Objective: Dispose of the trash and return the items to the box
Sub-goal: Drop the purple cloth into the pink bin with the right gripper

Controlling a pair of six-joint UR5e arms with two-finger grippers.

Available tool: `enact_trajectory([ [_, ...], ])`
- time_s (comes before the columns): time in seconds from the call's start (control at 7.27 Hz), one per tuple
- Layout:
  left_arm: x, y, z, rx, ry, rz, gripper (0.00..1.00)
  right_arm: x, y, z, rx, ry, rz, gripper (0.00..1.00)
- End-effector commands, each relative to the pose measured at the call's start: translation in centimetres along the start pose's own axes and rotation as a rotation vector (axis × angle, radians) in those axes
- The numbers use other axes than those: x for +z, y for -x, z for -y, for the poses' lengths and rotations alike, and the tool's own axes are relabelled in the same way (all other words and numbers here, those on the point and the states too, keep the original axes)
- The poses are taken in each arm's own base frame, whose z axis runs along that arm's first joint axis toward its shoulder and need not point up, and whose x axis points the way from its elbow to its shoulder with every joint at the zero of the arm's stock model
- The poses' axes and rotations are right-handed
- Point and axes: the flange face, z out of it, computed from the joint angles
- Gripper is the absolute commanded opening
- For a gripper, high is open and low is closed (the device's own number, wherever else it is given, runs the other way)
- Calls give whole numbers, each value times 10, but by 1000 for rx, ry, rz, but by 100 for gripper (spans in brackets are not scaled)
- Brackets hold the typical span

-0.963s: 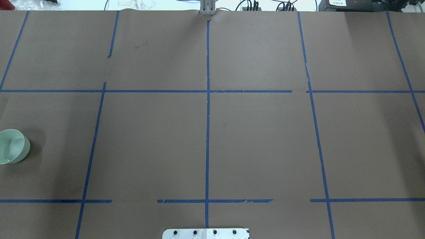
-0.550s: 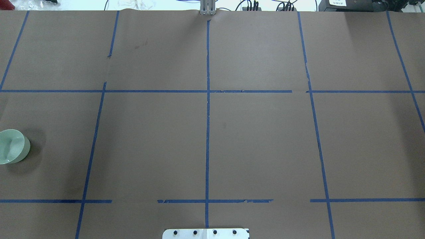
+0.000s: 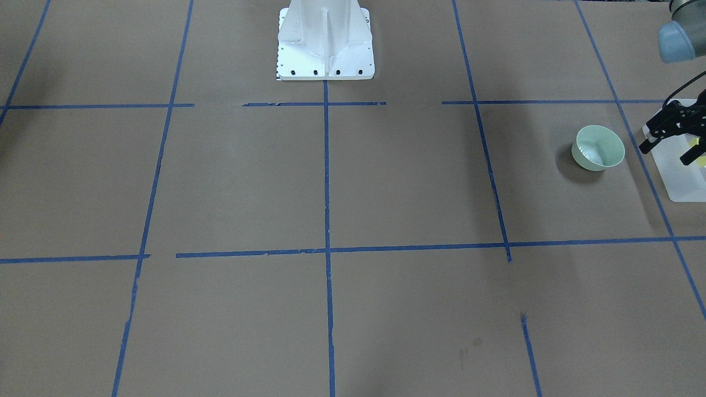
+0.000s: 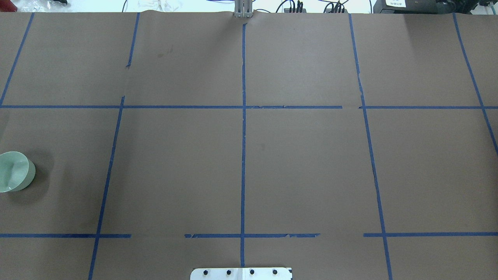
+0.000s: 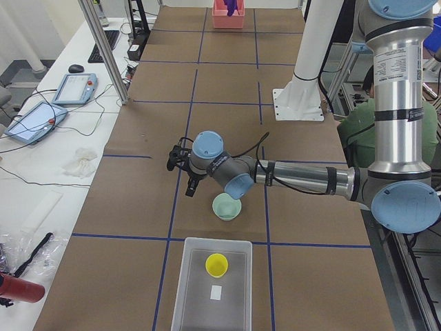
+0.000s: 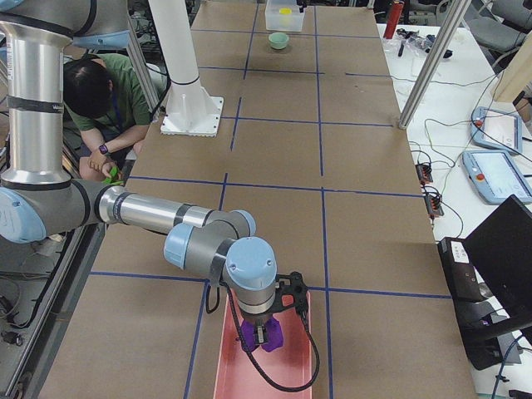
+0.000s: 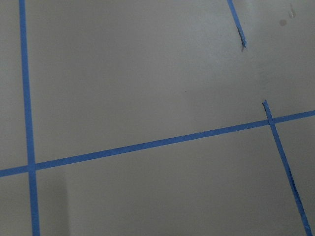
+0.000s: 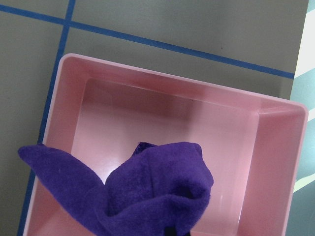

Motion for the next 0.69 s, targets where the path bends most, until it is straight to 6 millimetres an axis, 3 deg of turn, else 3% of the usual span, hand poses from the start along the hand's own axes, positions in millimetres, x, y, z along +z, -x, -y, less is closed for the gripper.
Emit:
enact_trajectory([
  [0.0,22,-14,-9,-8,-1,-9,100,25,-28,6,-27,-33,-34,6],
  [0.14,25,-12,-11,-10,5,-7,100,25,-33,13,-28,-36,-36,90],
  [0.28,30,-9,-13,-6,6,-8,100,24,-33,15,-23,-38,-37,100],
  [0.55,59,-4,-31,-1,1,23,100,6,-31,33,-22,-64,-32,100],
])
